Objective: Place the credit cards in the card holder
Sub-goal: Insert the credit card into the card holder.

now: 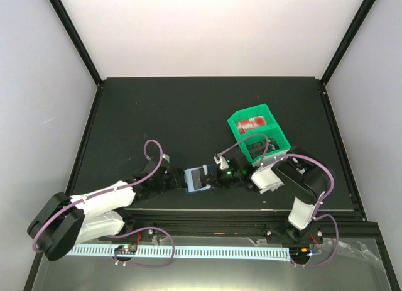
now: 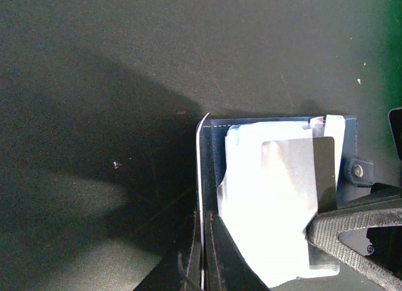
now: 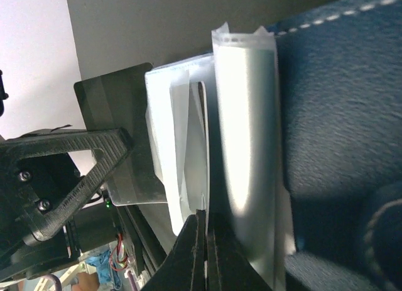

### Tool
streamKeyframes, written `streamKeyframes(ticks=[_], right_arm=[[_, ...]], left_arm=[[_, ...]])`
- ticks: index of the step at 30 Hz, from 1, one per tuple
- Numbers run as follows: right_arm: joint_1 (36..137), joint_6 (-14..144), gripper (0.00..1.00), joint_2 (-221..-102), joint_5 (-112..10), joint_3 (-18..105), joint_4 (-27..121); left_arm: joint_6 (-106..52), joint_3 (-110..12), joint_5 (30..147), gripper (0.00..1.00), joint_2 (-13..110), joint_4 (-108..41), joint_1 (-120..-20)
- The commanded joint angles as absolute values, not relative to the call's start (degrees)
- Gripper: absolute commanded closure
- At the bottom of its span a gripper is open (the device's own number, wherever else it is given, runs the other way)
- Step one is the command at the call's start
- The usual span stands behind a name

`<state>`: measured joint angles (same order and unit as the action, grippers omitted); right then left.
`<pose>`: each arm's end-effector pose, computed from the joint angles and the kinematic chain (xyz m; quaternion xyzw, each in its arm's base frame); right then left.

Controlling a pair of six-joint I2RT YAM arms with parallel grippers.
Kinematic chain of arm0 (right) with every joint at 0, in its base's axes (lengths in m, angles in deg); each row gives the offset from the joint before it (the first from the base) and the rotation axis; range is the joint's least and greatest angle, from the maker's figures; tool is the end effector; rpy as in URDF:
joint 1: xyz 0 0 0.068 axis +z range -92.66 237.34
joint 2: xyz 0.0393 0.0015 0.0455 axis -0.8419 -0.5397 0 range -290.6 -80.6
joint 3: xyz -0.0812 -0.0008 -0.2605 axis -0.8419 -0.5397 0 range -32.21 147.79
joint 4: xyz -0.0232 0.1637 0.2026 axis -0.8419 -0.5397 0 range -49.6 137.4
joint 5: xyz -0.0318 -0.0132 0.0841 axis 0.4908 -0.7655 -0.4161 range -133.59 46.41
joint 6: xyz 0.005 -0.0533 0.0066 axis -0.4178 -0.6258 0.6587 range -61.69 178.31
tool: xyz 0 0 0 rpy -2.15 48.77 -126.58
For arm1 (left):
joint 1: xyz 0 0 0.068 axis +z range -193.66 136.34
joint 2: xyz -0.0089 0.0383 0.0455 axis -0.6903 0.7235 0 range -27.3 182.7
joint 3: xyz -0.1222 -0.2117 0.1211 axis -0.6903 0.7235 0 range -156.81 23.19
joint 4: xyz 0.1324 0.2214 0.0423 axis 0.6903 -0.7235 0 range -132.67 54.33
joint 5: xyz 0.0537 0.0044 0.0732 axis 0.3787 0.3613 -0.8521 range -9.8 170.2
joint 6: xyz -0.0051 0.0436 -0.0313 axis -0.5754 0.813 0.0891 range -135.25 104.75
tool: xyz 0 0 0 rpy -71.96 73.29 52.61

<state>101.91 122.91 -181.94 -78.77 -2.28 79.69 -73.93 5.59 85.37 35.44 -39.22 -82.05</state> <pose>0.1899 0.2160 0.0942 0.0218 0.8702 0.4920 0.0148 0.1442 -0.1185 0.1346 -0.1489 0.9230 -0.2920 0.2017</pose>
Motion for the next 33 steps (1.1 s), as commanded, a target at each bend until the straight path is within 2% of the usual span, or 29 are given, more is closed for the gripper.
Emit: streamKeyframes(ticks=[1,8,17,19,27,33], right_arm=[[103.20,122.40,0.98,-184.31,-76.20,-0.68,79.25],[104.06,121.85,0.92,-182.17,-73.84,-0.83,76.95],[104.34,118.69,0.66,-174.88,-68.47,-0.89,66.24],[104.44,118.01,0.63,-174.50,-68.05,-0.08,64.10],[105.82,114.92,0.59,-176.93,-67.48,4.46,58.20],[108.20,110.83,0.61,-177.86,-64.24,10.11,51.01]], left_arm=[[-73.44,6.05,85.14,0.98,36.84,-43.25,-82.87],[-73.52,6.14,85.02,0.98,36.85,-43.40,-82.86],[-73.43,6.01,84.86,0.98,36.63,-43.50,-82.86],[-73.36,5.97,84.89,0.99,36.68,-43.49,-82.86],[-73.13,5.95,84.86,0.98,36.46,-43.75,-82.86],[-72.74,5.96,85.43,0.98,36.53,-43.34,-82.86]])
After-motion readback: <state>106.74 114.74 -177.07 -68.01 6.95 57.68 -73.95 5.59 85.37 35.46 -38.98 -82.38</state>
